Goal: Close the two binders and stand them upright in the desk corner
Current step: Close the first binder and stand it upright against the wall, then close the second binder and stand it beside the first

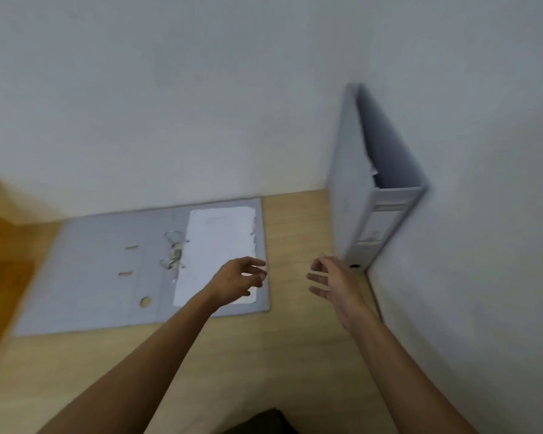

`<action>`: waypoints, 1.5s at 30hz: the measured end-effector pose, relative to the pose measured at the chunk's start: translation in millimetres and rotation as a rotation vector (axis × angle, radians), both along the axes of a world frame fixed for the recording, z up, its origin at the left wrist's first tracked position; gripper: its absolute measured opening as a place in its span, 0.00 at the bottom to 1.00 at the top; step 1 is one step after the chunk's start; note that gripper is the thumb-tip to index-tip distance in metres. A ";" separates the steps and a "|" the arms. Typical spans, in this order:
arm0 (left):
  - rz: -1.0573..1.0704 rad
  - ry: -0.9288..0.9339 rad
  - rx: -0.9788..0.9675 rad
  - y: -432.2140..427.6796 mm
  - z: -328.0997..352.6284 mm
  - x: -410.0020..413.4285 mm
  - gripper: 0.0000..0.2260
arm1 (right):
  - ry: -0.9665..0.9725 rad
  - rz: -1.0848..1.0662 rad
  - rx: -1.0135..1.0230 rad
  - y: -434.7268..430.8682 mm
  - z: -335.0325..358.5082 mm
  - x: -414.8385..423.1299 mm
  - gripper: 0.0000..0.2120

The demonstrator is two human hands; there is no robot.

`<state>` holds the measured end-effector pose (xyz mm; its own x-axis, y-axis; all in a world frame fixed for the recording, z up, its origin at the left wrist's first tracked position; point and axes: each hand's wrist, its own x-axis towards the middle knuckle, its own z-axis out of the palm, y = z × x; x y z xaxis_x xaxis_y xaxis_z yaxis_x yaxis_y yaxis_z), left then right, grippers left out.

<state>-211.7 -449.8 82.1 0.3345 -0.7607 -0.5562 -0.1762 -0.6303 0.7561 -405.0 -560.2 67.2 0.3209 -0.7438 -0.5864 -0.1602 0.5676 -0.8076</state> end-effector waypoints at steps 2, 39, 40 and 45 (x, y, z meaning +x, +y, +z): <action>0.108 0.008 0.000 33.5 -1.2 23.5 0.14 | 0.008 0.084 0.016 16.2 -2.2 22.5 0.10; 0.541 -0.279 0.312 312.0 -88.8 323.1 0.35 | 0.647 1.300 -0.841 238.0 -119.4 338.4 0.30; 0.604 -0.262 0.330 310.7 -89.8 322.4 0.36 | 0.646 1.292 -0.844 240.4 -121.1 331.4 0.30; 0.744 -0.287 0.385 320.0 -103.2 311.3 0.36 | 0.616 1.276 -0.812 255.7 -121.2 290.7 0.28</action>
